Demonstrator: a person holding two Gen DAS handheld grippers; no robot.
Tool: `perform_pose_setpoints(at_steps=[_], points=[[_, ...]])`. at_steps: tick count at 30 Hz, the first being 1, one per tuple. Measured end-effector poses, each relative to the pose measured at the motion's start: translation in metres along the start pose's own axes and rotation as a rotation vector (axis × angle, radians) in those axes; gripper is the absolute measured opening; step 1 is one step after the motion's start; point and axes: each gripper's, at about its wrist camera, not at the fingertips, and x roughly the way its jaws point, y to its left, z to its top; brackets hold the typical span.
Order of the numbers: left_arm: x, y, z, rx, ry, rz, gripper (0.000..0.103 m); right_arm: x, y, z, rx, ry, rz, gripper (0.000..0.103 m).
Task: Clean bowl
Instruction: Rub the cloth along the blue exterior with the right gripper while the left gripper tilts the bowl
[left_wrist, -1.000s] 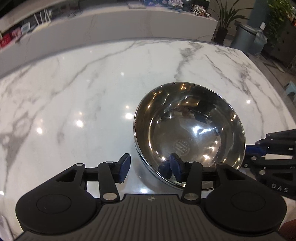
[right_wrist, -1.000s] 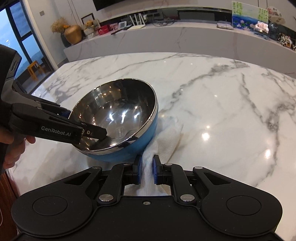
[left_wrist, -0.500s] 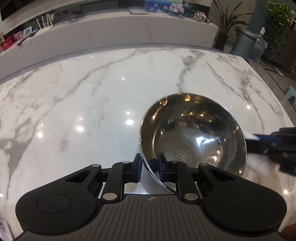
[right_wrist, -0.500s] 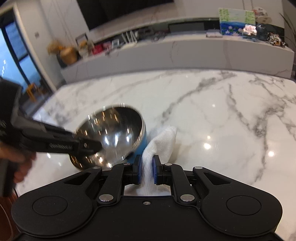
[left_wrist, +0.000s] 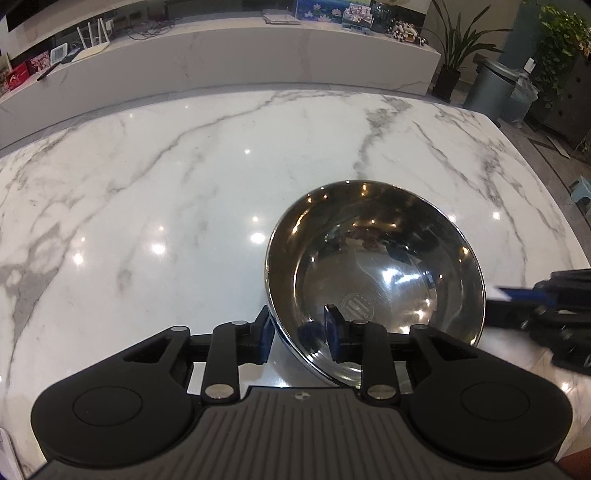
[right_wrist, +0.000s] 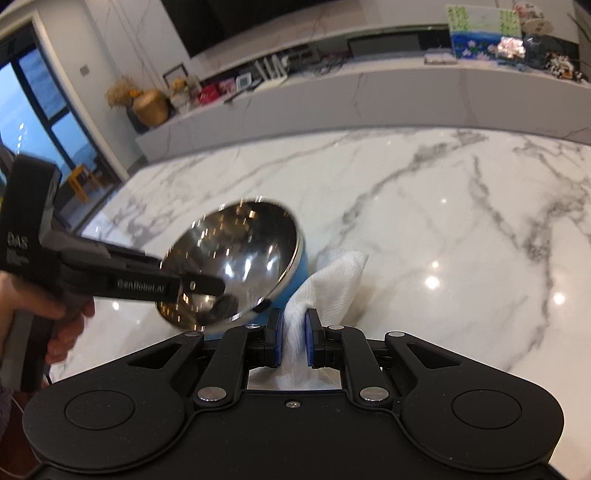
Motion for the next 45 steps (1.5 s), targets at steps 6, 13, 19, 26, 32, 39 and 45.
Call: perform_pose_setpoints(at_steps=[6,13,19,26,32,39,45], points=[[0.001,-0.001,0.000,0.014,0.011,0.001,0.027,0.008,0.004,-0.005,-0.007,0.033,-0.009,0.011],[-0.001,0.002,0.002,0.019,-0.014,0.023,0.018,-0.002,-0.003,-0.003,0.022,-0.029,-0.016,0.011],[-0.002,0.001,0.004,0.023,-0.040,0.052,0.015,-0.025,-0.006,0.002,0.044,-0.183,-0.002,0.011],[-0.002,0.001,0.003,0.006,-0.035,0.048,0.019,-0.024,-0.004,0.004,0.024,-0.165,0.019,0.011],[0.002,-0.001,0.000,0.002,0.001,0.007,0.037,-0.013,-0.001,0.001,0.013,-0.079,0.027,0.011],[0.002,-0.002,0.000,0.017,0.012,0.018,0.033,-0.003,0.004,-0.002,-0.002,-0.031,0.024,0.011],[0.001,-0.001,0.000,0.029,-0.001,0.023,0.025,-0.009,0.000,-0.002,0.011,-0.071,0.004,0.011]])
